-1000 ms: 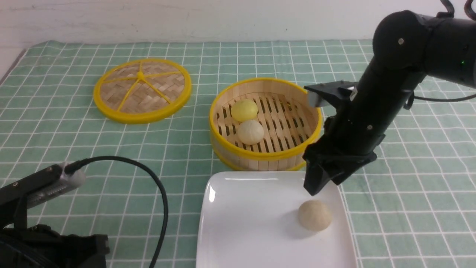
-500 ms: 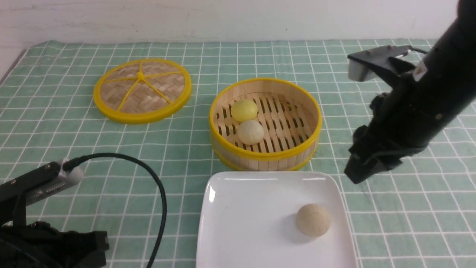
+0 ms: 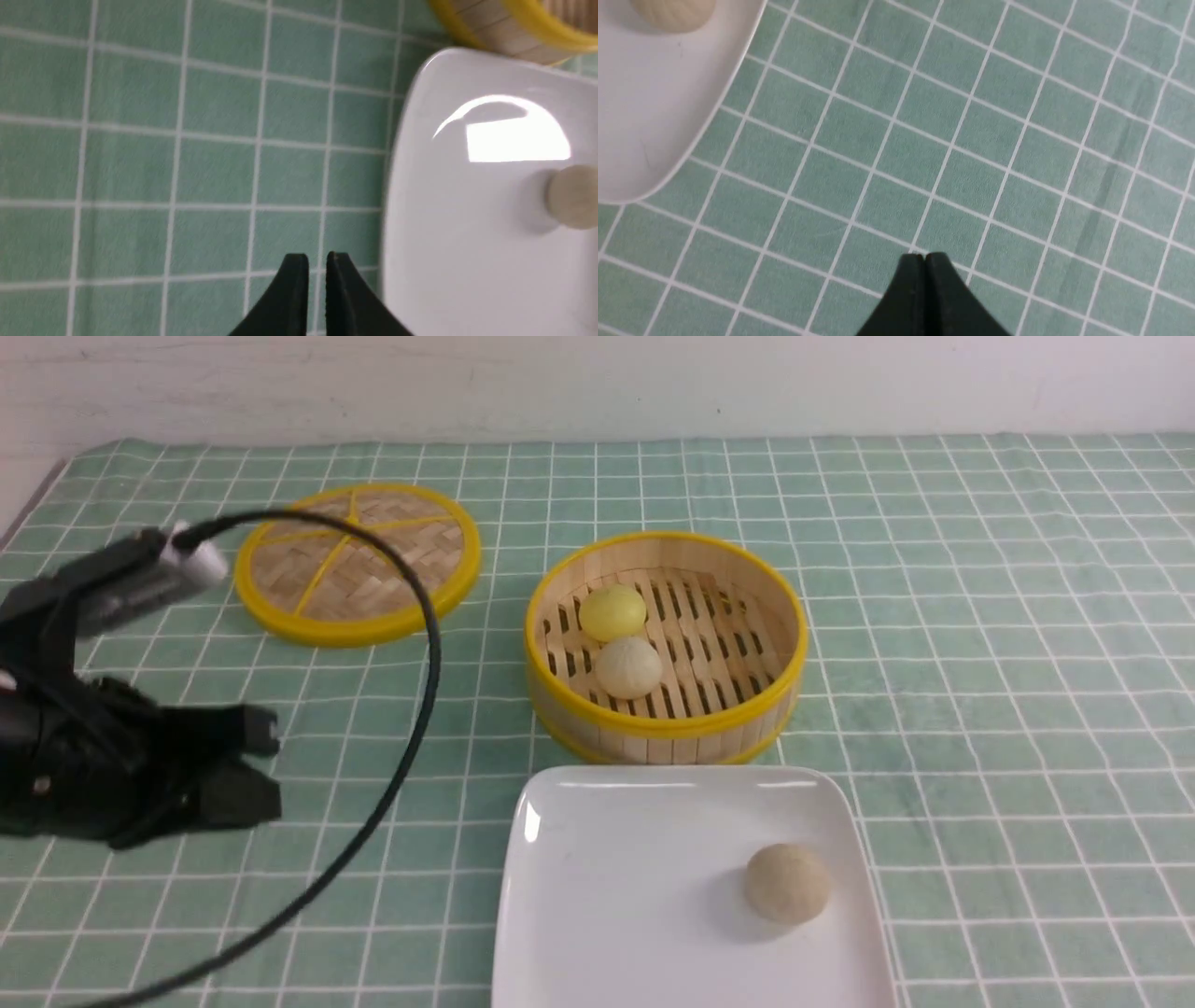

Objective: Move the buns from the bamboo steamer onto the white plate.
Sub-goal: 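Reach into the bamboo steamer and grasp a bun with the left gripper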

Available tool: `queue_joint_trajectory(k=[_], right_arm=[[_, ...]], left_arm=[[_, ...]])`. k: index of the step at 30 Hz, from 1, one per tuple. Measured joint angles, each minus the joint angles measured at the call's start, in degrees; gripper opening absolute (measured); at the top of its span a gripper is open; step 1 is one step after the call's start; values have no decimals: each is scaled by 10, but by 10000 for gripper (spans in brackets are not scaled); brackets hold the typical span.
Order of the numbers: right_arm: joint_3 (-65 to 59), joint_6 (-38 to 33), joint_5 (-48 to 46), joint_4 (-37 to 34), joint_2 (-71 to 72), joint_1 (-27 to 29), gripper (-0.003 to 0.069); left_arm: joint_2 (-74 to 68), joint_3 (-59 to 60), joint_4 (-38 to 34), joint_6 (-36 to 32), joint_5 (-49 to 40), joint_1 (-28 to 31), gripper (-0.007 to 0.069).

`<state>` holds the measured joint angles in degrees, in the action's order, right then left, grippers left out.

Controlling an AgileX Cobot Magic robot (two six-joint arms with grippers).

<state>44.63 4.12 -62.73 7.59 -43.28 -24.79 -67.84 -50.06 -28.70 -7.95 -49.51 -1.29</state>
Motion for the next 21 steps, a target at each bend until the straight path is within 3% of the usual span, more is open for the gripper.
queue_joint_trajectory(k=[4, 11, 17, 21], right_arm=[[-104, 3, 101, 3, 112, 0, -14], [-163, 4, 160, 4, 183, 0, -11], [-167, 4, 171, 4, 194, 0, -8], [-168, 4, 174, 4, 195, 0, -5]], left_arm=[[-140, -176, 9, -4, -42, -70, 90], [-302, -368, 58, 12, -107, -200, 91], [-436, -513, 116, 97, -118, -280, 117], [-482, -566, 174, 147, -119, -305, 184]])
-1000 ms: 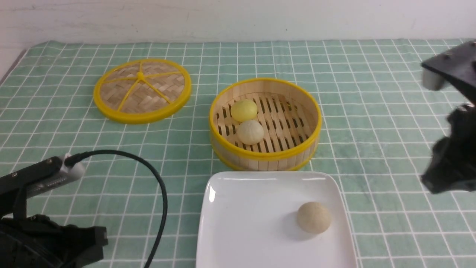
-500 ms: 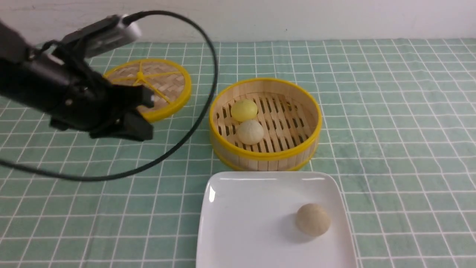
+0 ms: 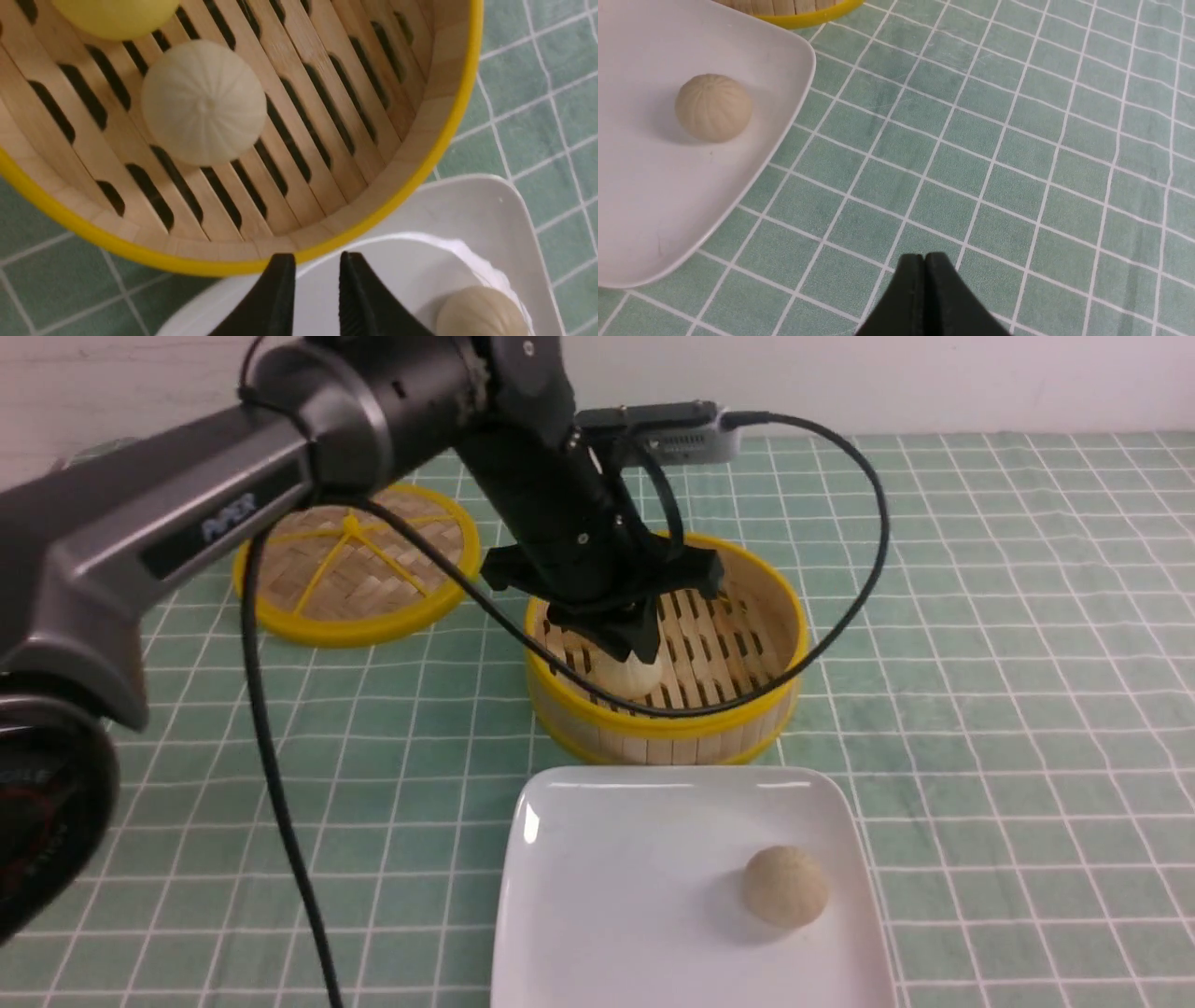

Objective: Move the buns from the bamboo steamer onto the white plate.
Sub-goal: 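Reach into the bamboo steamer and grasp a bun with the left gripper, then carry the bun from the bamboo steamer to the plate with the left gripper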

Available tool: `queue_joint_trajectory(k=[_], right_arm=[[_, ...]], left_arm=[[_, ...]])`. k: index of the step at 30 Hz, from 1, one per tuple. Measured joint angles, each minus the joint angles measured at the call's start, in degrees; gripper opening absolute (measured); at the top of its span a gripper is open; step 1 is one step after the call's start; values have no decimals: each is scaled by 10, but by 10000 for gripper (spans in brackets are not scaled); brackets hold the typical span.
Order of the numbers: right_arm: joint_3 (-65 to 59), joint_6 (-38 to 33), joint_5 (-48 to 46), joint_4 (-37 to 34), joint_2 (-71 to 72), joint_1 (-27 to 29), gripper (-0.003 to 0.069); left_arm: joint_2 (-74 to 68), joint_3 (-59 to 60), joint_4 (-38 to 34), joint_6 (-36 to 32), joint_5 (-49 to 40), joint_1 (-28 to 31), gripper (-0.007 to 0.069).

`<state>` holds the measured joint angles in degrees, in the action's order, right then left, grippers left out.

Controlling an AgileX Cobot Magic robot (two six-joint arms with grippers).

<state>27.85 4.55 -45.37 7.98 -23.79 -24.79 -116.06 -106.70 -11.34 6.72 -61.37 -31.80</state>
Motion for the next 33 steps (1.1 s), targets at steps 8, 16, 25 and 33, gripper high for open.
queue_joint_trajectory(k=[8, 16, 25, 33], right_arm=[[0, 0, 4, -2, 1, 0, 0], [0, 0, 7, -2, 1, 0, 4], [-1, 0, 7, -2, 1, 0, 10], [-1, 0, 8, -2, 1, 0, 17]], left_arm=[[-41, -18, 103, 31, 55, -22, 414], [-85, -19, 113, 32, 92, -22, 386], [-90, -21, 113, 32, 68, -22, 29], [38, -20, 122, 32, 0, -22, 26]])
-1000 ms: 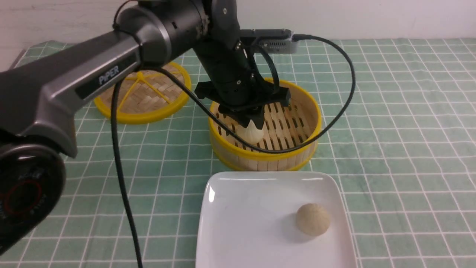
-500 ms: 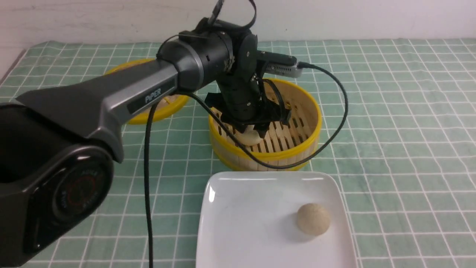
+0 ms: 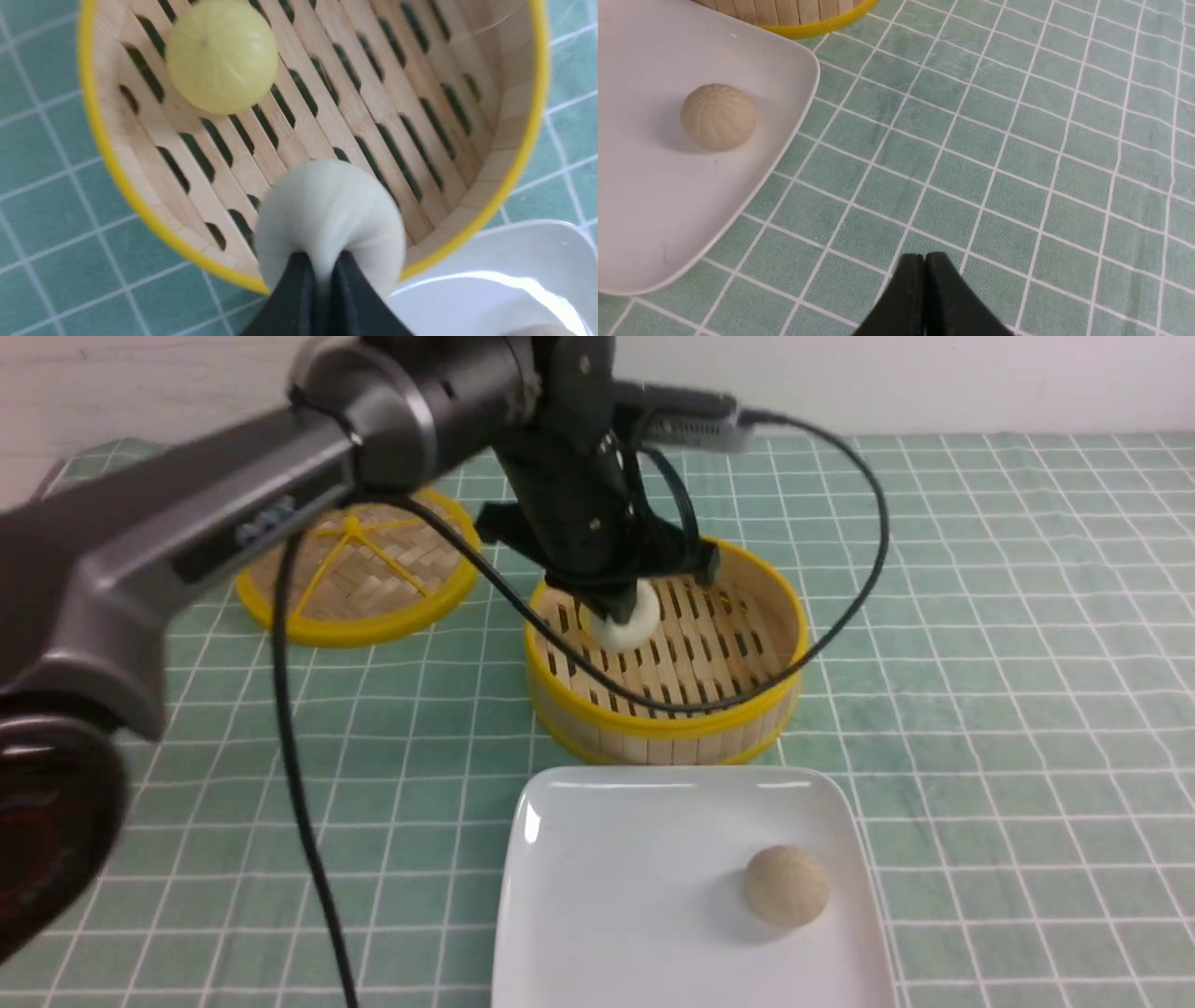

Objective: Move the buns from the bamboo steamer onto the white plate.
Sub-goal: 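Carry the bun from the bamboo steamer to the plate with the left gripper, then reach into the bamboo steamer and grasp a bun with the left gripper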

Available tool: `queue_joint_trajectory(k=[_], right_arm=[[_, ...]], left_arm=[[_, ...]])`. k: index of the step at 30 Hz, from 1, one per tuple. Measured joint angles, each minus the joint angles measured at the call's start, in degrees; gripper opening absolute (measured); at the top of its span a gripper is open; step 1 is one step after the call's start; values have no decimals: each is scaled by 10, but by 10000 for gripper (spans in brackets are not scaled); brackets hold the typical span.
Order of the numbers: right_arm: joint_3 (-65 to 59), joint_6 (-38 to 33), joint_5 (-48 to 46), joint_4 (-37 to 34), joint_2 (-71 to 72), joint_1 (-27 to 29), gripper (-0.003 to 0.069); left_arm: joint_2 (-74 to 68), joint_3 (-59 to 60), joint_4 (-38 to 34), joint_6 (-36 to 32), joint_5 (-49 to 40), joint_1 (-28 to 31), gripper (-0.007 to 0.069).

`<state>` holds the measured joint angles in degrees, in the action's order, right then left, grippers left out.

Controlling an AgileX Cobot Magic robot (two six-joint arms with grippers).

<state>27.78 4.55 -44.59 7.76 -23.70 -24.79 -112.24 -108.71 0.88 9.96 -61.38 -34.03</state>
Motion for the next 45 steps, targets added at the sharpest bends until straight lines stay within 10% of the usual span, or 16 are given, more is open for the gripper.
queue_joint_trajectory(k=[14, 25, 39, 45], right_arm=[[0, 0, 4, -14, 0, 0, 25], [0, 0, 4, -15, 0, 0, 41], [0, 0, 4, -15, 0, 0, 57], [0, 0, 4, -15, 0, 0, 62]], left_arm=[[81, 102, -47, 42, -97, -45, 26], [1, 197, -39, 112, 15, -109, 64], [-25, 147, 29, 167, 57, -108, 431], [-25, 83, 151, 220, 60, -105, 459]])
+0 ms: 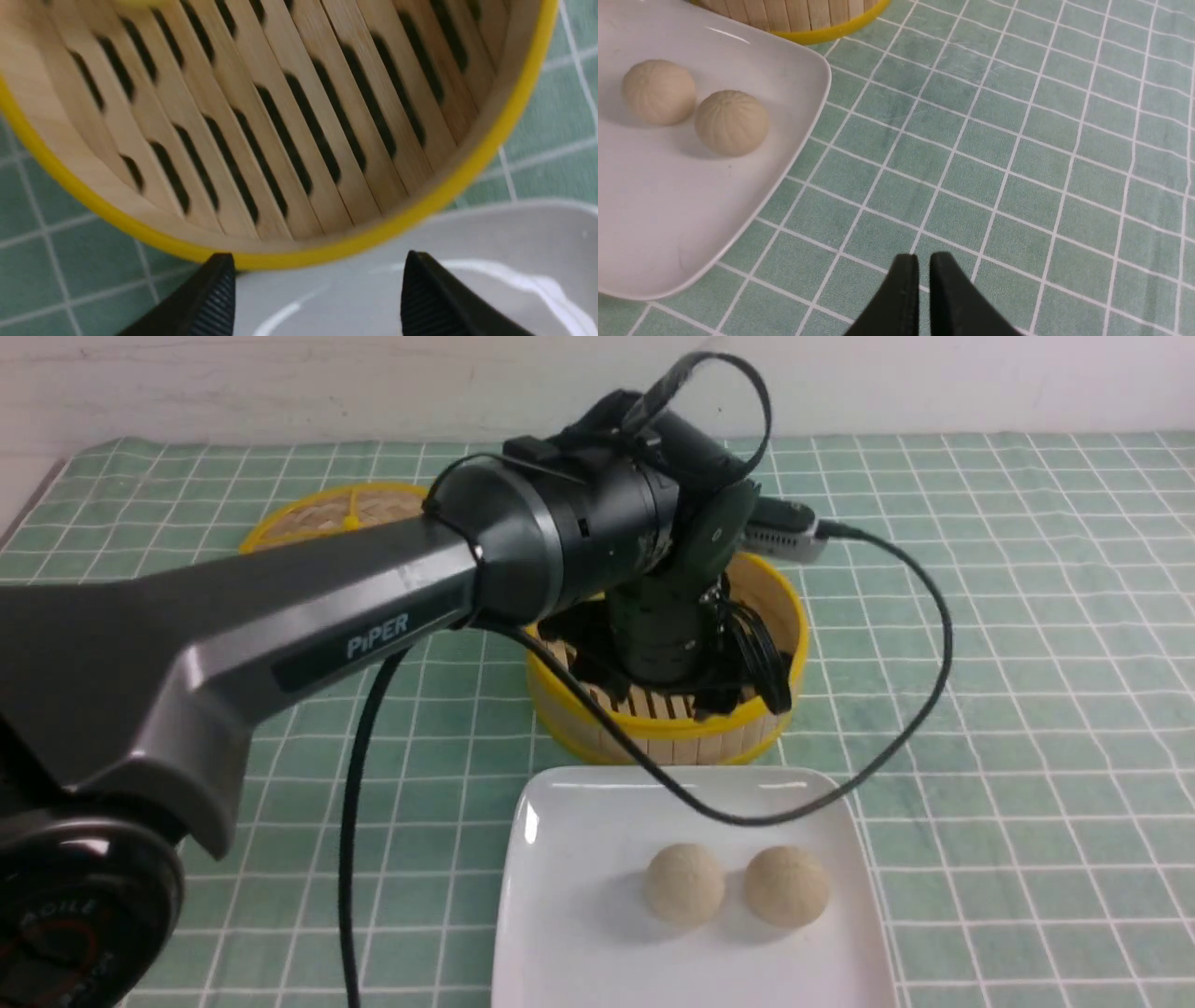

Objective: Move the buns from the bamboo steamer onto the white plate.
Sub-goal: 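Reach into the bamboo steamer and grasp a bun with the left gripper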

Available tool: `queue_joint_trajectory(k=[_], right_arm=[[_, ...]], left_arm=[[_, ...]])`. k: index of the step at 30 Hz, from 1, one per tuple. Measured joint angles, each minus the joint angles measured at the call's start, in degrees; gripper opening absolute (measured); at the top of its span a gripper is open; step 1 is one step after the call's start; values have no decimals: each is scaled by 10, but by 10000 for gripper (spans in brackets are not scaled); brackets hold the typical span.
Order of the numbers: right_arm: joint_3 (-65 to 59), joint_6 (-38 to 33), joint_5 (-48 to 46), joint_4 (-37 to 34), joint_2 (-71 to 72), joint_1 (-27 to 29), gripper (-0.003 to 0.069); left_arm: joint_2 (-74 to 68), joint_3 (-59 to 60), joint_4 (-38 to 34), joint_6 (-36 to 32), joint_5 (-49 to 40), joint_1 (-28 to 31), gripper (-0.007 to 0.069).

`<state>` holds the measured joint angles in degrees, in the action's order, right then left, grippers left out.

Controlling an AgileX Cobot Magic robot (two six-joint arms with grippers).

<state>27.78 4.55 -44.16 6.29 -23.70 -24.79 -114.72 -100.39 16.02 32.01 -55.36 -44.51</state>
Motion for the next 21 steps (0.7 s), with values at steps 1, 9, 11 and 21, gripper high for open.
queue_joint_trajectory(k=[1, 9, 11, 21], right_arm=[[0, 0, 0, 0, 0, 0, 64], [0, 0, 0, 4, 0, 0, 65], [0, 0, 0, 4, 0, 0, 65], [0, 0, 6, 4, 0, 0, 78]], left_arm=[[0, -9, 9, 9, 0, 2, 437], [0, -62, 21, 58, 3, 65, 22], [0, -65, -30, 51, 1, 90, 8], [-26, -68, -287, -103, 83, 190, 18]])
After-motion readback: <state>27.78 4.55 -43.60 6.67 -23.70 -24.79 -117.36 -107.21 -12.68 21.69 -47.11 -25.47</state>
